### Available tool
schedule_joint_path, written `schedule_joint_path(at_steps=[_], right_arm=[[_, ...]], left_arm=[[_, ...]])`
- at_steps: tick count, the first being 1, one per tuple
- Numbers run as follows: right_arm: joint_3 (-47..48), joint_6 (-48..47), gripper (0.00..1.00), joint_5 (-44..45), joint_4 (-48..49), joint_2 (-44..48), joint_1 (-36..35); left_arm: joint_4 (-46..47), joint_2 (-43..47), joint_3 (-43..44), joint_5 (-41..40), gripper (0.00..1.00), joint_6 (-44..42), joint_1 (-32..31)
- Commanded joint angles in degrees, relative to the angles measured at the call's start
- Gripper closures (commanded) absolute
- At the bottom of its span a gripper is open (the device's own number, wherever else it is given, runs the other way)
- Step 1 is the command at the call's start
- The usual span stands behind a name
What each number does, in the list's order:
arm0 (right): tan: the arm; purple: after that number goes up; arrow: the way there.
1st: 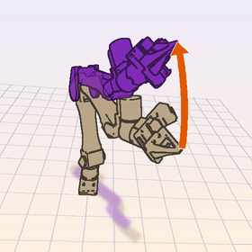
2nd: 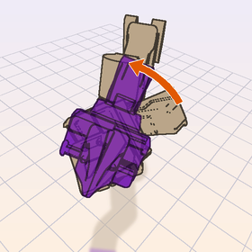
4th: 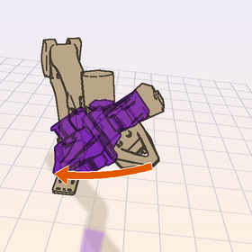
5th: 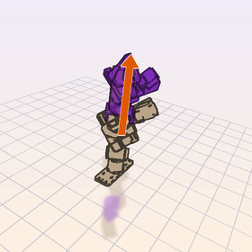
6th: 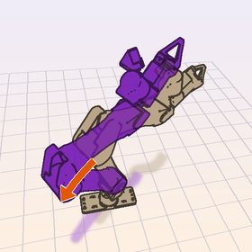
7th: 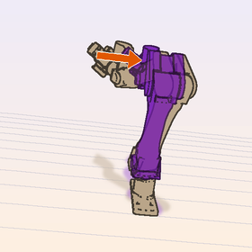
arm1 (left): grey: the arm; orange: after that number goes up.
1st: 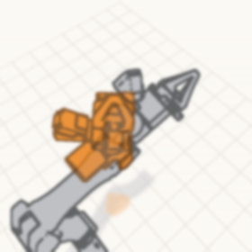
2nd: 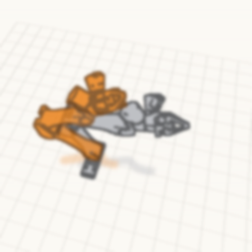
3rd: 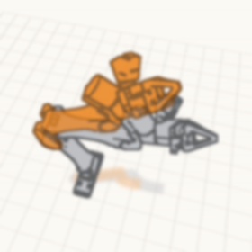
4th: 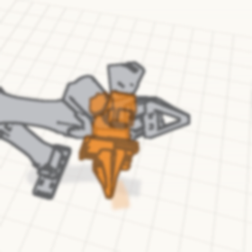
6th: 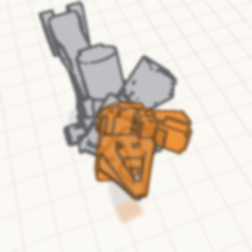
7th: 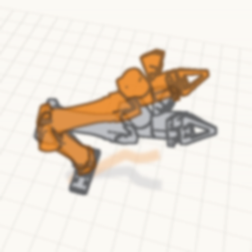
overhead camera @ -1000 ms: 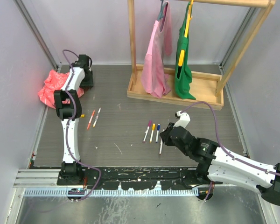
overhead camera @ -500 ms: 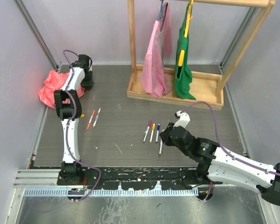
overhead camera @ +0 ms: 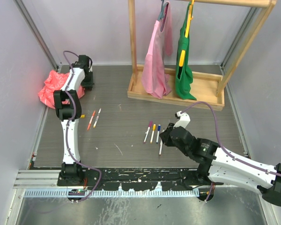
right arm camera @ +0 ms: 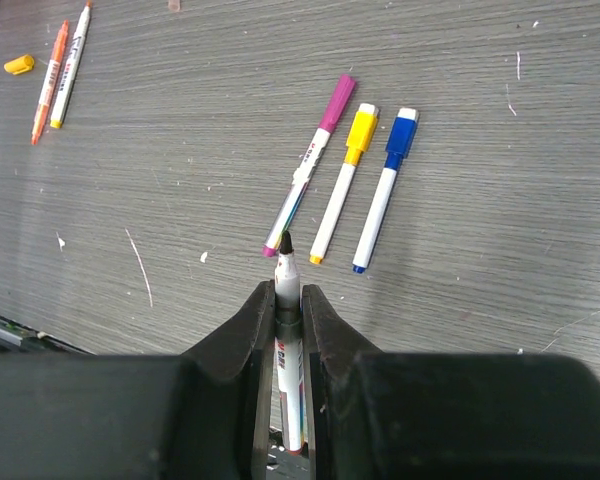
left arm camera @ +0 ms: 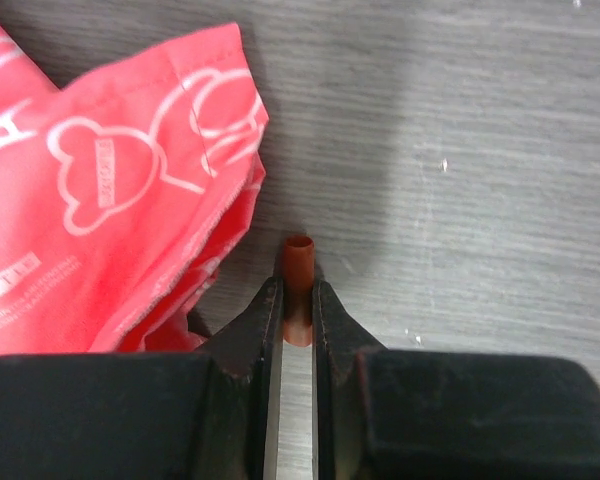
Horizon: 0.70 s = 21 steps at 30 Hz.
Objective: Insert the pens into the pen caps
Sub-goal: Pick up the pen cap from the center of the board.
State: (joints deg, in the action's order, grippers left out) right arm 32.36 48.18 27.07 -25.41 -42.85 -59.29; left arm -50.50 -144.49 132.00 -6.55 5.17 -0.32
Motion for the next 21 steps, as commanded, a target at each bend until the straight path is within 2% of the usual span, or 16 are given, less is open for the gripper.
schedule_joint_path(at_steps=[1, 5, 10, 16, 21], right_arm=[[1.87, -0.08, 1.0, 0.01, 2.38, 1.68, -0.08], [1.78, 0.22, 1.0, -0.04, 2.25, 3.45, -0.05], [2.76, -0.47, 1.0, 1.28, 0.96, 4.86, -0.04], [3.23, -0.84, 1.0, 2.59, -1.11, 6.81, -0.08], [3.01, 0.02, 1.0, 2.13, -2.35, 8.11, -0.04]], left_arm=[[1.97, 8.39, -2.92, 2.71, 0.95, 0.72, -1.12], [1.92, 14.87, -7.55, 4.75, 0.95, 2.12, -2.83], [2.97, 24.68, -18.07, 7.69, 0.96, 4.73, -5.95], [8.06, 37.67, -33.8, 7.87, 0.97, 7.23, -13.77], [11.92, 46.83, -45.87, 11.7, 0.97, 11.81, -19.94]])
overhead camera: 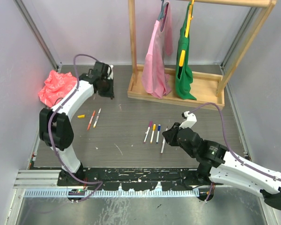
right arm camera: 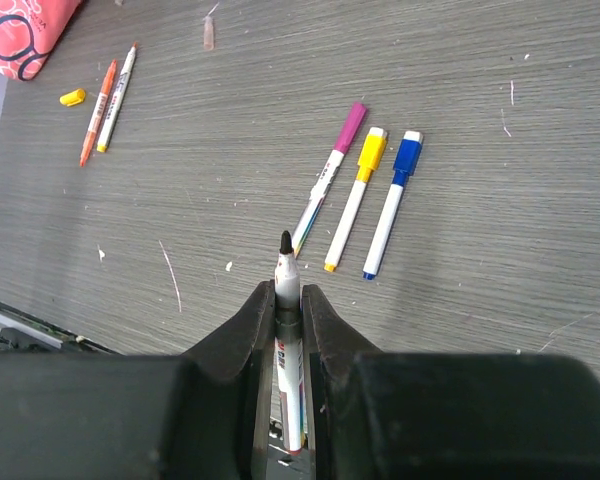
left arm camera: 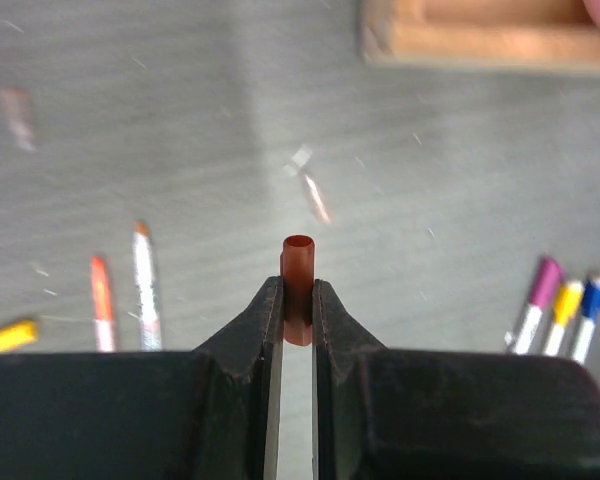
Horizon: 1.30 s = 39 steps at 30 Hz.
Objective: Insert the pens into the pen caps
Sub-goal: Pick up the pen cap from the center of the board, then place the pen cap at the center of the board.
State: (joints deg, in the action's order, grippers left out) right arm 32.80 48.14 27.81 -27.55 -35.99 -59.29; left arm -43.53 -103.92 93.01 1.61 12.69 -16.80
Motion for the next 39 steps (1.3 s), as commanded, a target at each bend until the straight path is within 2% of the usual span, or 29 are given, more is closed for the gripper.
schedule_joint_path(at_steps=[1, 12, 17, 25, 29, 34, 39], right_arm=[[2.43, 0.11, 1.0, 1.19, -0.29, 1.42, -0.08], [0.84, 1.25, 1.0, 1.14, 0.01, 1.01, -0.05], [0.14, 1.66, 1.0, 0.72, 1.43, -0.3, -0.08], [-0.31, 2.76, 1.0, -0.85, 2.91, -2.25, -0.09], [-0.8, 3.84, 1.0, -1.02, 2.94, -2.26, -0.06], [-2.09, 5.22, 1.0, -0.72, 3.76, -1.8, -0.1], [-2.07, 5.62, 1.0, -0.71, 3.84, -2.15, -0.1]], left_arm=[[5.94, 8.25, -9.38, 3.72, 0.97, 5.19, -5.26], [13.75, 22.45, -30.88, -2.02, 0.96, 12.58, -28.03], [20.27, 25.09, -40.81, -7.34, 0.96, 17.84, -34.66], [22.08, 20.52, -42.63, -10.95, 0.95, 19.3, -38.18], [22.98, 17.2, -42.7, -11.51, 0.89, 19.16, -38.65], [23.02, 14.9, -42.69, -12.41, 0.88, 18.86, -38.72], [24.31, 14.89, -43.39, -12.16, 0.77, 18.47, -38.73]])
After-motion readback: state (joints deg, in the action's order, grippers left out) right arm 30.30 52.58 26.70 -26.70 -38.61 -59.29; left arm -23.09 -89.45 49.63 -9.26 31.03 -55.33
